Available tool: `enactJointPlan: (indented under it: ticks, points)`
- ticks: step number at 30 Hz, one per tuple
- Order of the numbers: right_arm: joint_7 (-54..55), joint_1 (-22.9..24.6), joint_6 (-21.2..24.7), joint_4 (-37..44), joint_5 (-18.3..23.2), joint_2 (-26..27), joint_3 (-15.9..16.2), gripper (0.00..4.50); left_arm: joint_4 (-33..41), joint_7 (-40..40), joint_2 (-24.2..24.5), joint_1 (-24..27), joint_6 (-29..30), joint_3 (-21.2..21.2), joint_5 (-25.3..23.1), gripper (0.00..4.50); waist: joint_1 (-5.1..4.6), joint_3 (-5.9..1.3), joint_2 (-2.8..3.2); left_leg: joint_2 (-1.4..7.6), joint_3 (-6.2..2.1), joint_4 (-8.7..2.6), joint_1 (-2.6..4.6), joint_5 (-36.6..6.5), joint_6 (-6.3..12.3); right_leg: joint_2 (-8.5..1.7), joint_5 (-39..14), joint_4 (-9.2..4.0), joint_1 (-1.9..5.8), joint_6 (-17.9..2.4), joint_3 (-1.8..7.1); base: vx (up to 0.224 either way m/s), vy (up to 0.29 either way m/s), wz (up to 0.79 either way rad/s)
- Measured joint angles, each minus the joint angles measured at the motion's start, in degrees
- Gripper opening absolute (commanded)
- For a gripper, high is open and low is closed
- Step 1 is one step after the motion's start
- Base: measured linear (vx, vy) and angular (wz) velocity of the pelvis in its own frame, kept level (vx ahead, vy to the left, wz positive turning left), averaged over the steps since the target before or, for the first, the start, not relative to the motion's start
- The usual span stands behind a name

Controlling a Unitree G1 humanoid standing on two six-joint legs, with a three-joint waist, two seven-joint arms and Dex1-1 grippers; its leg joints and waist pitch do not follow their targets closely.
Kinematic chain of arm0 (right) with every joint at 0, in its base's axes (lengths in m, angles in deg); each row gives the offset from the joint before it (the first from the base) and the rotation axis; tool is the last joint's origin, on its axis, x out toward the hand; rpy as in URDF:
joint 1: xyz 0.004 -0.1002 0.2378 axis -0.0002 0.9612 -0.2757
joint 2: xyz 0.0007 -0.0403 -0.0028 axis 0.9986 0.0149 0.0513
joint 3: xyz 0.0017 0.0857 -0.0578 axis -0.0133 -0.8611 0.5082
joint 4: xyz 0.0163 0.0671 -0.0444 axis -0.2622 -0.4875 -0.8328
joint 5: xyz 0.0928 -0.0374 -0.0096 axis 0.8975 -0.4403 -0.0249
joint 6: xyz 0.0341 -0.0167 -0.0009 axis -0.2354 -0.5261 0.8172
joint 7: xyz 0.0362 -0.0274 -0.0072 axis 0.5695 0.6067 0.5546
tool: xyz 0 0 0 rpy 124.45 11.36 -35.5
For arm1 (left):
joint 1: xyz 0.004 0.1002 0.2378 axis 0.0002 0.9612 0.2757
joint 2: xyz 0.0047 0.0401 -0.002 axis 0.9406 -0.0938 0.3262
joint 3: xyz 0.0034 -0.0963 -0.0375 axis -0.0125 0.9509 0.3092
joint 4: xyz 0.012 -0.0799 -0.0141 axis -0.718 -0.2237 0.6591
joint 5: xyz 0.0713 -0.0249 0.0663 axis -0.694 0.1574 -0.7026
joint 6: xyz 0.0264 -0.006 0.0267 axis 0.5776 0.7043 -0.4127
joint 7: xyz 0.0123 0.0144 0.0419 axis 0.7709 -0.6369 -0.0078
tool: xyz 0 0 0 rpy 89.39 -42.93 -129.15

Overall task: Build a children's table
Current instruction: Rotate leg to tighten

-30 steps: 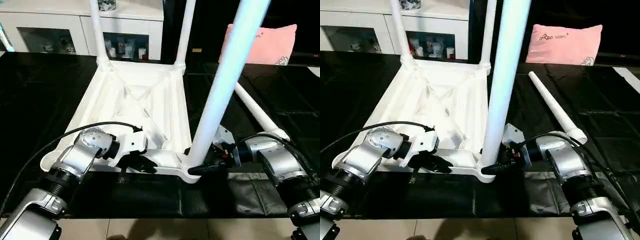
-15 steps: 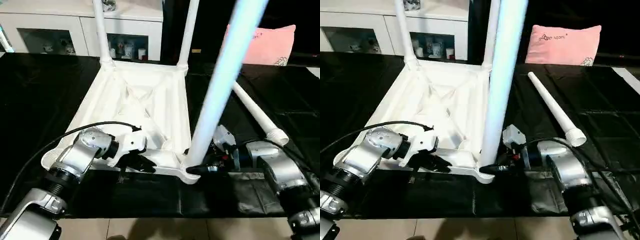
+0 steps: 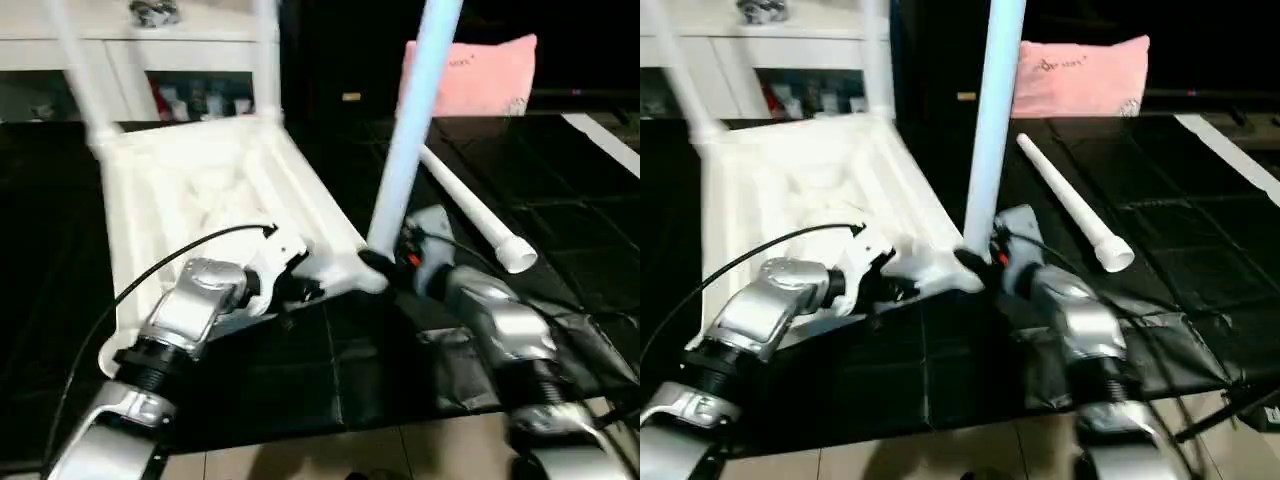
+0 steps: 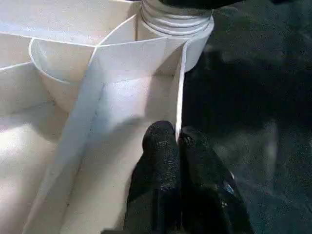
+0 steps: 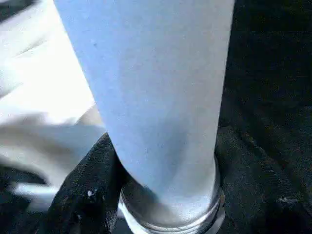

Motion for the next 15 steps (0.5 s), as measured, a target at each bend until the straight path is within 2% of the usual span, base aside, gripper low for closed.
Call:
enactJointPlan:
  ticks: [7, 8, 12, 13, 15]
  points:
    - [3.36, -0.48, 0.18, 1.13, -3.12, 1.53, 0.39, 2.49, 2.45, -2.18, -0.85, 0.71, 1.85, -0.07, -0.99, 0.00, 0.70, 0.00, 0.01, -0.01, 0.04, -0.04, -0.06, -0.05, 0.18, -0.01, -0.09, 0.00, -0.06, -0.19, 0.04, 0.000, 0.000, 0.00]
    - [3.36, -0.18, 0.21, 2.09, -3.48, 1.53, 0.52, 3.03, 2.83, -2.35, -0.63, 0.75, 1.84, -0.59, -1.32, 0.00, 0.67, 0.01, 0.00, -0.01, 0.06, -0.04, -0.06, -0.05, 0.18, -0.01, -0.10, 0.00, -0.06, -0.18, 0.06, 0.000, 0.000, 0.00]
    - [2.96, 1.12, -0.43, 4.11, -3.02, 1.84, 1.35, 3.05, 3.64, -2.53, 0.10, 0.81, 1.83, -1.59, -1.82, 0.00, 0.62, 0.01, 0.00, 0.00, 0.06, -0.04, -0.01, -0.10, 0.08, -0.01, -0.20, 0.02, -0.05, 0.00, 0.06, 0.000, 0.000, 0.00]
    - [2.78, 1.42, -0.58, 4.35, -3.01, 1.82, 1.35, 3.38, 3.81, -2.27, 0.37, 0.87, 1.82, -1.75, -1.82, 0.00, 0.63, 0.01, 0.00, 0.00, 0.06, -0.04, -0.01, -0.17, -0.04, -0.01, -0.20, 0.02, -0.05, 0.00, 0.06, 0.000, 0.000, 0.00]
    - [2.00, 2.02, -0.60, 5.16, -3.01, 1.61, 1.44, 3.47, 3.98, -1.68, 0.75, 0.93, 1.63, -1.91, -1.82, 0.00, 0.65, 0.01, 0.00, -0.01, 0.06, -0.04, -0.02, -0.20, -0.08, -0.01, -0.20, 0.02, -0.05, 0.00, 0.06, 0.000, 0.000, 0.00]
